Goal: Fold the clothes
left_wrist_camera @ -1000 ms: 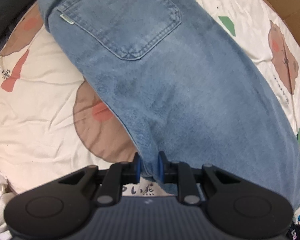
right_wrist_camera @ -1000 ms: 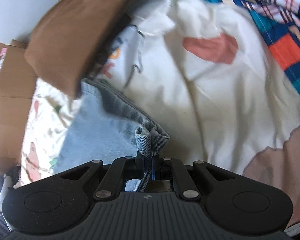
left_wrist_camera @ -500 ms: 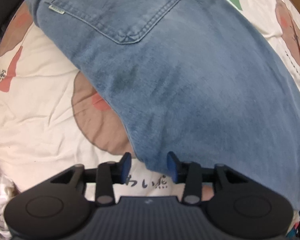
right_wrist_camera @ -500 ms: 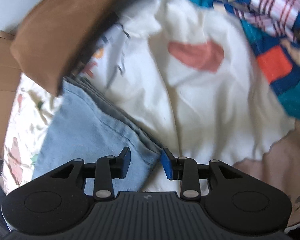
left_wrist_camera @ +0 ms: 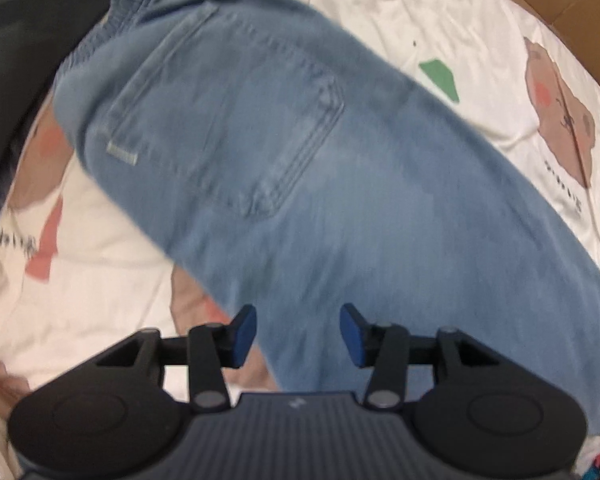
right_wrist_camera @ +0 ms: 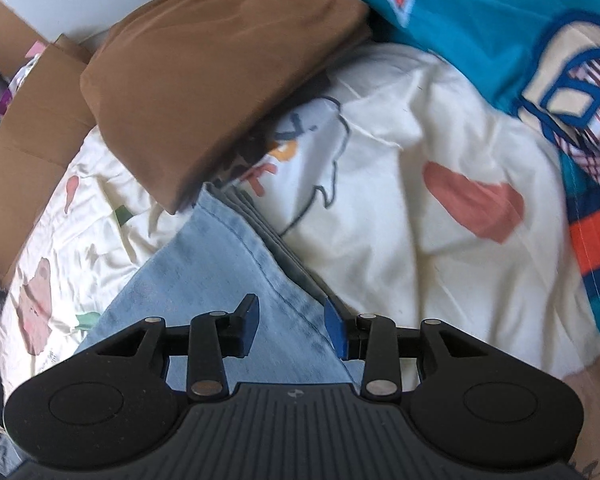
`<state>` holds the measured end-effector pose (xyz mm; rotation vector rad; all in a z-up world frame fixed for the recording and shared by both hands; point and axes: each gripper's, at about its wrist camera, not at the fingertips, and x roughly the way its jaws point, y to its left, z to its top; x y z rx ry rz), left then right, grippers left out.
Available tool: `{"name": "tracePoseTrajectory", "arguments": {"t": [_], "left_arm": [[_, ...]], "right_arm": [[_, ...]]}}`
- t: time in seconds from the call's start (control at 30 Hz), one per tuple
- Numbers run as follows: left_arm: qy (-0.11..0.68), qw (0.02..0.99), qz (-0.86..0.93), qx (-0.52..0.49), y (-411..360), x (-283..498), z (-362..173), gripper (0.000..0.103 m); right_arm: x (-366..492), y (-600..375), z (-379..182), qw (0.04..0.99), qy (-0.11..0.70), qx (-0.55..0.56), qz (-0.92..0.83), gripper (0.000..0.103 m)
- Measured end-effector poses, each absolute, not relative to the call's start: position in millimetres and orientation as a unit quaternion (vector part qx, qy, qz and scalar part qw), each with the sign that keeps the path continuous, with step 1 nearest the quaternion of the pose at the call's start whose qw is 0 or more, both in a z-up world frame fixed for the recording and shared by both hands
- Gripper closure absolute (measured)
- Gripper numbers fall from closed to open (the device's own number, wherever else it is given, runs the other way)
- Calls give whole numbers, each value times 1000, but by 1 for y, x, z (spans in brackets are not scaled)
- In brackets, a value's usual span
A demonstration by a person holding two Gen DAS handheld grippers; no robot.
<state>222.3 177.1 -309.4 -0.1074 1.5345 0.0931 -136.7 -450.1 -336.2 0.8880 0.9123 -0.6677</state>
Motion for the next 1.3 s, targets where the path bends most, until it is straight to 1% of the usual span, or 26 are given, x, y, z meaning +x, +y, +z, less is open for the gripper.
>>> {"name": "tracePoseTrajectory", "arguments": {"t": [0.5, 0.63, 0.73, 0.8, 0.87, 0.97, 1.0, 1.07, 1.2, 1.3], "left_arm": [[652, 758, 33, 10, 134, 301, -348, 53], [632, 775, 30, 4, 130, 326, -349, 51], [624, 781, 39, 11, 132, 339, -356, 51], [621, 782, 48, 19, 136, 343, -359, 51], [614, 787, 55, 28, 141, 343, -359, 51], [594, 801, 65, 42, 151, 347, -358, 51], [586, 806, 69, 47, 155, 349, -358, 49], [570, 816, 76, 56, 163, 352, -357, 49], [539, 834, 94, 72, 181, 362, -349, 49], [519, 844, 105, 84, 193, 369, -338, 49]], "right_arm": [[-55, -454, -344, 793, 438, 312, -286, 60], [-32, -454, -345, 807, 443, 279, -274, 60], [-18, -450, -349, 813, 451, 252, -268, 60], [-9, -448, -353, 814, 460, 230, -271, 57], [-2, -449, -357, 808, 468, 220, -282, 57], [4, -452, -363, 807, 471, 203, -291, 57], [5, -453, -367, 806, 477, 198, -289, 58], [7, -454, -372, 806, 482, 191, -287, 58], [9, -445, -363, 807, 486, 160, -295, 58], [4, -440, -348, 814, 476, 157, -294, 59]]}}
